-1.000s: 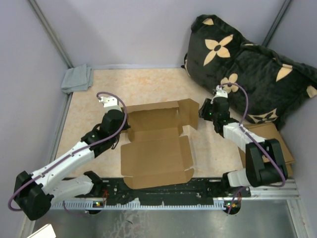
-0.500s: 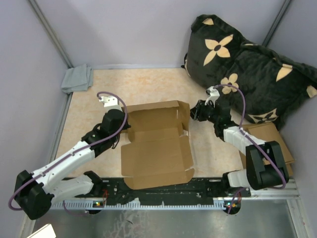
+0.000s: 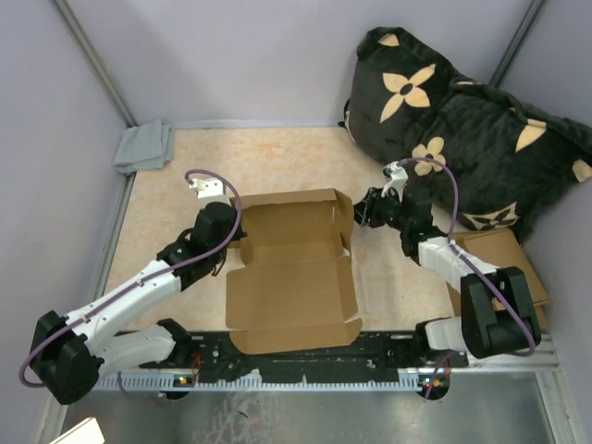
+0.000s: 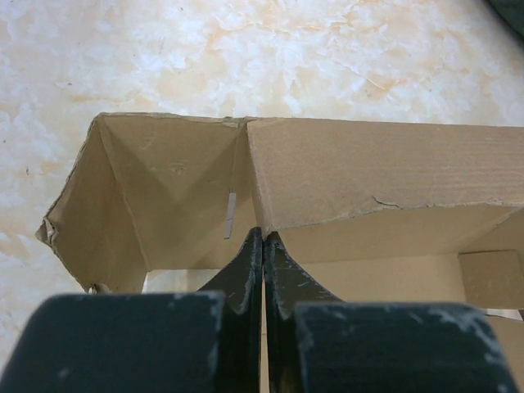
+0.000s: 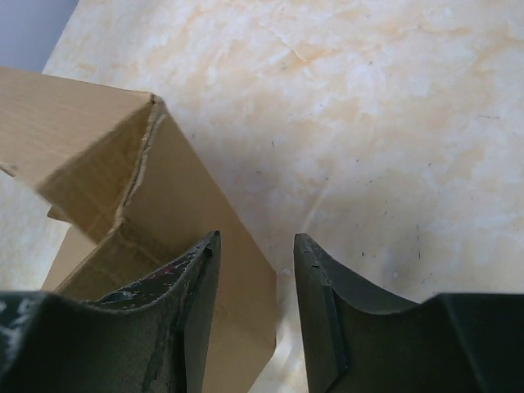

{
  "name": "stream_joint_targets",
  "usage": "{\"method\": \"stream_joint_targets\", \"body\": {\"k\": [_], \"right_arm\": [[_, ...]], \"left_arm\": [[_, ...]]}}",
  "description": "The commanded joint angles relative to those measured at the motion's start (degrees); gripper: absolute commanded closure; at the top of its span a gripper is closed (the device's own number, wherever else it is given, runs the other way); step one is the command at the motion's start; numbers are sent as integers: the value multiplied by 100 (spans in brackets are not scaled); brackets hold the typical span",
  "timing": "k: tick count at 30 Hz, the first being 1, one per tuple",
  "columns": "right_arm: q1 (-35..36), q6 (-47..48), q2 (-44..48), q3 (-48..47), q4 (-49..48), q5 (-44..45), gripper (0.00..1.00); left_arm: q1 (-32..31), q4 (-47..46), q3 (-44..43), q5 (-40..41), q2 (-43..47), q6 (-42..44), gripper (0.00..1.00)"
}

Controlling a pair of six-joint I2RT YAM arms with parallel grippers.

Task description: Fold the paper box

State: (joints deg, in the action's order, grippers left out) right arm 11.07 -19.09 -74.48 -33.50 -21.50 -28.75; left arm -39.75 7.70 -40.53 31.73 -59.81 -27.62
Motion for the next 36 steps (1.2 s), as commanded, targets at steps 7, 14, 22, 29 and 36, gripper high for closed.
{"method": "stream_joint_targets", "body": {"k": [7,14,22,29,36], "right_arm": [[-21,85,-863,-756,-176,202,58],[-18,165,-1095,-972,-144,71,58],[-18,132,-770,-834,-42,-524,56],[-10,-12,-21,-227,-65,-590,50],[-9,-141,576,301,-15,-289,49]], "left_arm": [[10,-262,-172,148,-425,56,100],[11,-270,-474,406,-707,219,100],[13,-263,-528,357,-643,222,100],[11,-367,-180,16,-186,250,100],[11,-811,669,-392,261,39,100]]}}
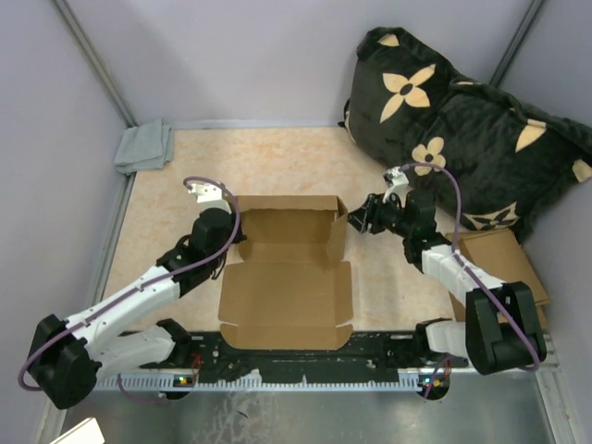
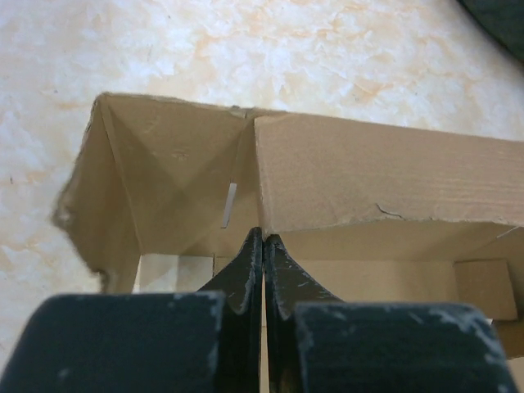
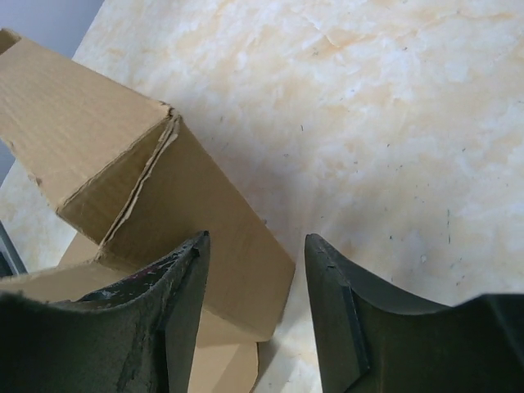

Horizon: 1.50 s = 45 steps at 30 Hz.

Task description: Fold the paper box

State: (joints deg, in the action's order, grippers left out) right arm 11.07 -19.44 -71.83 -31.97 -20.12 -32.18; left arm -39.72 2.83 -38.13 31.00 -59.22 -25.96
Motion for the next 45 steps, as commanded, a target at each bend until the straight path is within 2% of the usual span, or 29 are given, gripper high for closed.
{"method": "stream_joint_targets", "body": {"k": [1,11,21,29,34,45], "right_arm": [[0,-112,356,207,-150,54,49],[505,62,1018,640,133,438,48],[779,160,1693,1111,207,807,42],[1024,83,2252,1385,162,943,43],[1319,92,2246,1369,123,1137,43],[2260,396,1438,1175,-449,2732,43]], "left_arm": [[8,-374,542,-345,248,-163,100],[0,-505,1102,-331,722,-276,100],[-1,-431,1051,-372,764,-224,100],[-6,-430,1033,-378,745,-233,100],[-4,-413,1033,-412,744,-248,100],[-9,-471,1060,-531,716,-250,100]]}}
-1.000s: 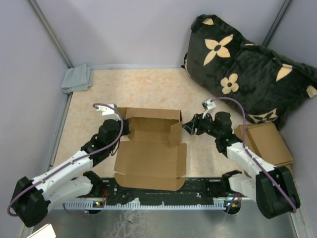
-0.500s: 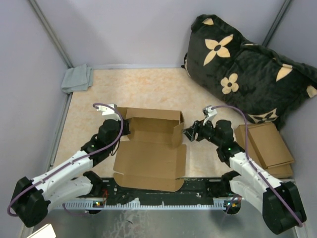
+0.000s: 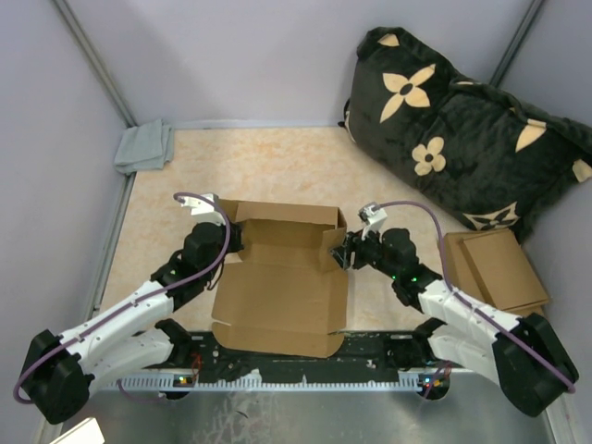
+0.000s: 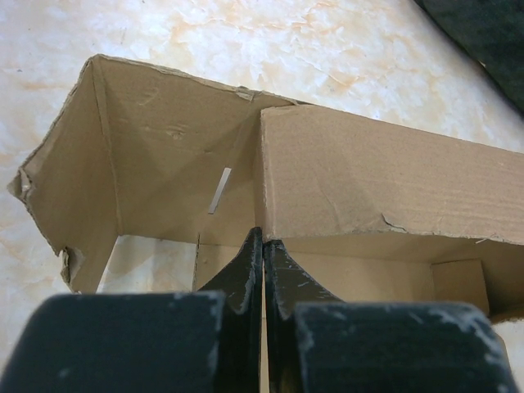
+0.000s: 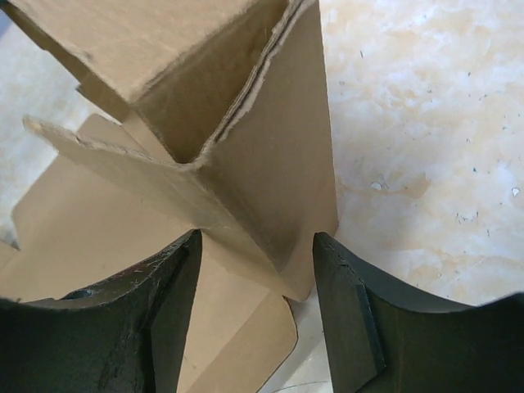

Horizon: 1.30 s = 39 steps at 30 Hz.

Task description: Fold the paper box

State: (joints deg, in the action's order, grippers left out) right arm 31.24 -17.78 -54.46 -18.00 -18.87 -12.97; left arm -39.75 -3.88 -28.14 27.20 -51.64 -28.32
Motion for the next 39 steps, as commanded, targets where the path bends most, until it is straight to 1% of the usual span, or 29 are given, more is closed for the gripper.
{"method": "stream_joint_targets", "body": {"k": [1,5,7,13,21,26,29,33,35,36,37,39], "right_arm": [[284,235,-373,-227,-682,927,43],[498,362,-574,-233,-1059,1429,43],[585,494,-636,-268,-1208,1542,43],[679,751,-789,-376,-1590,1342,45],[776,951,-1117,-465,-1780,1449,47],[923,990,-1448,-556,-1946,1897,53],[1007,1046,-1632,-612,-2027,2297,54],[1023,1050,-1793,-600,-2261,2494,54],[1024,1037,-1861,-591,-2367,2555,57],[1024,1025,-1893,-595,-2391,2616,61],[1027,1015,-1923,-603,-2404,2673,67],[1060,940,-1958,-633,-2377,2931,82]], "left_arm": [[-7,202,58,-161,-42,-11,100],[-7,198,65,-189,-51,12,100],[-7,192,80,-202,-53,18,100],[-10,168,59,-258,-105,60,100],[-16,76,54,-460,-211,122,100],[-16,66,26,-518,-235,158,100],[-24,103,10,-492,-199,171,100],[-24,136,19,-470,-140,186,100],[-24,140,25,-470,-128,186,100],[-24,134,26,-470,-134,186,100],[-24,129,21,-478,-136,186,100],[-24,136,11,-489,-137,190,100]]}}
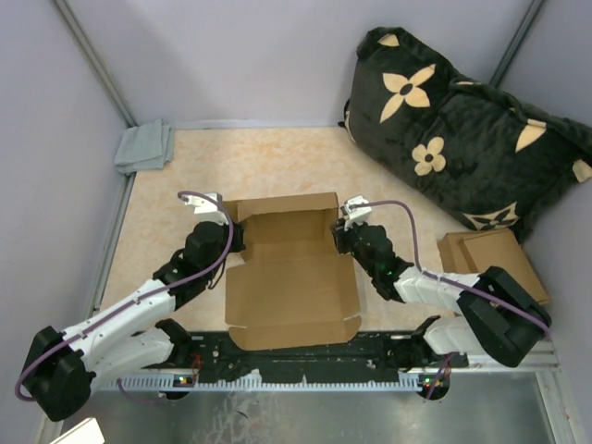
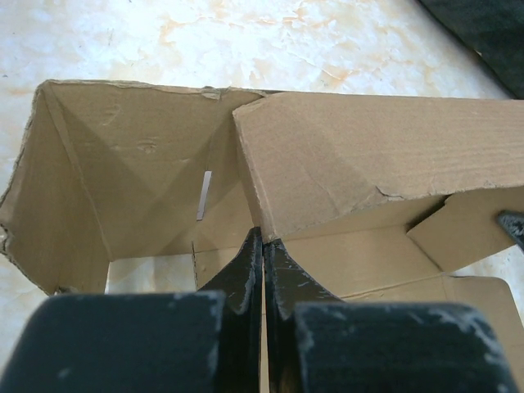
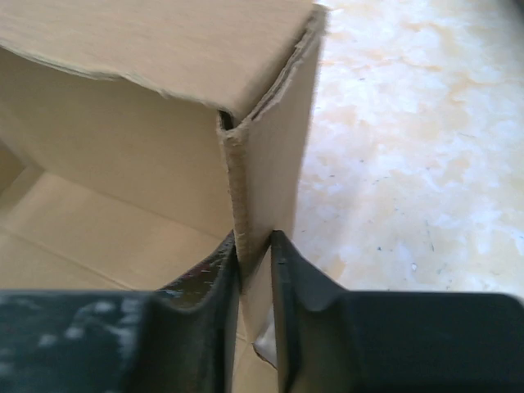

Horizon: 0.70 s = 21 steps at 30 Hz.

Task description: Fold the paper box

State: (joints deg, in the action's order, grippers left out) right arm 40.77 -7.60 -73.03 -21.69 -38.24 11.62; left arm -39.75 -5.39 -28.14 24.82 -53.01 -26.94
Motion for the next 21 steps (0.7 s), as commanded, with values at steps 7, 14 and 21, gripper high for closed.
{"method": "stream_joint_targets", "body": {"k": [7,14,21], "right_arm": [[577,57,-175,-260,-524,1795,100],[752,20,-423,-313,-416,1983,100],[1144,-30,-756,-665,99,3223,100]], "left_arm": [[-49,313,10,-213,96,91,100],[-76,418,-44,-177,209,156,100],[-111,490,-142,-83,169,189,100]]}}
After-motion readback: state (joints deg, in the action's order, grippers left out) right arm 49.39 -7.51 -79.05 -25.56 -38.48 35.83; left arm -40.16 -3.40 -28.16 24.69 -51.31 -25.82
